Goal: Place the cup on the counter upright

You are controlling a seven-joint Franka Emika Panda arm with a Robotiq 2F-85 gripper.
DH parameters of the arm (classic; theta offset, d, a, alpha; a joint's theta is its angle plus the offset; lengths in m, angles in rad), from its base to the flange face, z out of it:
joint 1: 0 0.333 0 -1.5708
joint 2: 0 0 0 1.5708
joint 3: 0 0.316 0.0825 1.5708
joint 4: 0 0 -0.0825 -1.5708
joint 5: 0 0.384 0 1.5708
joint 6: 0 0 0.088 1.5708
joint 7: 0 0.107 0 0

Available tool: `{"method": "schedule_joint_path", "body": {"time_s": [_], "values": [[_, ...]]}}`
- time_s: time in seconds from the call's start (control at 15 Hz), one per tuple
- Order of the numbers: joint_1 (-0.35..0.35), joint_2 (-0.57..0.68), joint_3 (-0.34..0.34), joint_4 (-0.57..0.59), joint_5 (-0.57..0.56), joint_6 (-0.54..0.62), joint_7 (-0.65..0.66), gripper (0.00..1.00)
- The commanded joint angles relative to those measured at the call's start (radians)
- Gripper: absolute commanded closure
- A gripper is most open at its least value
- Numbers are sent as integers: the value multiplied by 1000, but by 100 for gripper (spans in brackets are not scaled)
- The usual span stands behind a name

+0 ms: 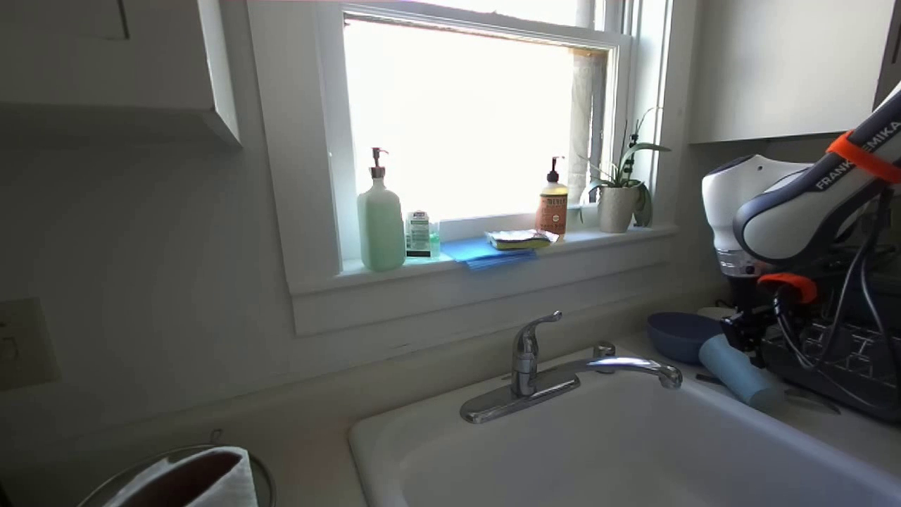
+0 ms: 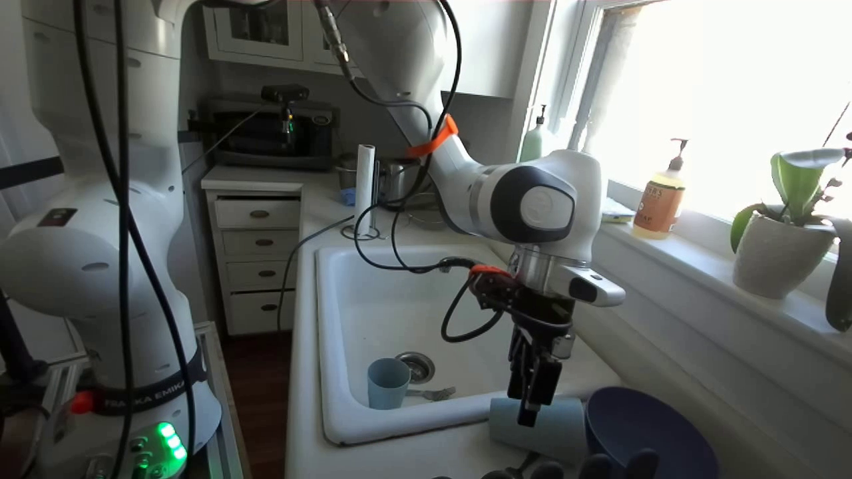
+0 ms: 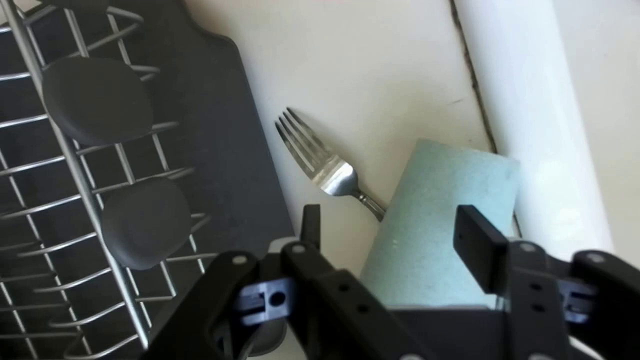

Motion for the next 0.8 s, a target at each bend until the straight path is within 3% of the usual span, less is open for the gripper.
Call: {"method": "schedule_joint_path", "body": {"time_s": [0.0, 0.27, 0.47, 0.73], "values": [[21, -34, -18, -39, -56, 21, 61, 6], [11, -44, -10, -12, 1, 4, 21, 0], [-7, -45, -5, 37, 104, -8, -21, 0], [-21, -8, -9, 128, 246, 1, 19, 0]]}}
